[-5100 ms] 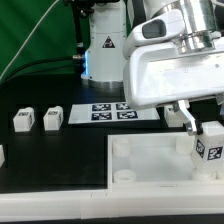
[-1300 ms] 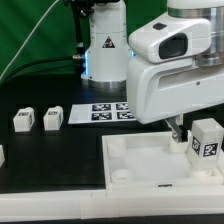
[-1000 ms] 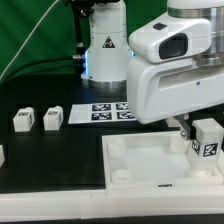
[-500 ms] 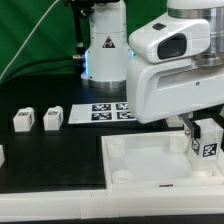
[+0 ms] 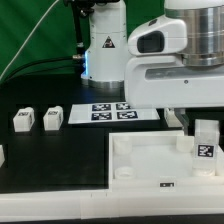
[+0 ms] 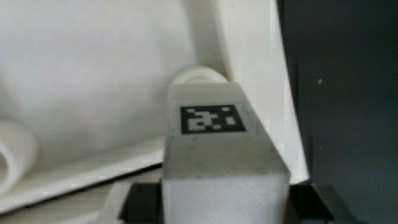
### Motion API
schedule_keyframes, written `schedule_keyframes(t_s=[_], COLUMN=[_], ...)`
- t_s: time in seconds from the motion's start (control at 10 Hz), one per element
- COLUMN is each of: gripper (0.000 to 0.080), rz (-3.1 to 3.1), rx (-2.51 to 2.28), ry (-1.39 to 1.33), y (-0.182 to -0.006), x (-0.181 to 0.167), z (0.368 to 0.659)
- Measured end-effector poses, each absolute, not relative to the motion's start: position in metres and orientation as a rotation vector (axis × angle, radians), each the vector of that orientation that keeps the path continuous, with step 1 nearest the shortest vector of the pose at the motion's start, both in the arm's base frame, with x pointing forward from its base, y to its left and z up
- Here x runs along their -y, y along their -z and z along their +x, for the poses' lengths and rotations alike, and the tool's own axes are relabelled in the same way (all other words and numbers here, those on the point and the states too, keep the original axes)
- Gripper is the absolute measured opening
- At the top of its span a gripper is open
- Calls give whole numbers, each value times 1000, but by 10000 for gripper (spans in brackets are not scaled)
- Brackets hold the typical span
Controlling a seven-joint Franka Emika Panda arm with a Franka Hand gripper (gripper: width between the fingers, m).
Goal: Assemble one leg
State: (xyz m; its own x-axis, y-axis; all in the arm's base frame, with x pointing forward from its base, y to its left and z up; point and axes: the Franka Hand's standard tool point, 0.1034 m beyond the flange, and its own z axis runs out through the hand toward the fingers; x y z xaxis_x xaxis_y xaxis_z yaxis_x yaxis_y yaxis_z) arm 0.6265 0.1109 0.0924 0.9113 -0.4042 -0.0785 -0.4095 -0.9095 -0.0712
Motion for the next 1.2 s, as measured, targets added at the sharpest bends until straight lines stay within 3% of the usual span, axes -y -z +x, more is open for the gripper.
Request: schedule_keyframes(t_s=[0.6, 0.9, 1.2], gripper=[291, 291, 609], rz=[-2624, -2562, -2731], rx=[-1616, -1714, -1407], ry=[-128, -135, -130], y=[-92, -92, -89], x=[-105, -104, -106], z=[627, 627, 626])
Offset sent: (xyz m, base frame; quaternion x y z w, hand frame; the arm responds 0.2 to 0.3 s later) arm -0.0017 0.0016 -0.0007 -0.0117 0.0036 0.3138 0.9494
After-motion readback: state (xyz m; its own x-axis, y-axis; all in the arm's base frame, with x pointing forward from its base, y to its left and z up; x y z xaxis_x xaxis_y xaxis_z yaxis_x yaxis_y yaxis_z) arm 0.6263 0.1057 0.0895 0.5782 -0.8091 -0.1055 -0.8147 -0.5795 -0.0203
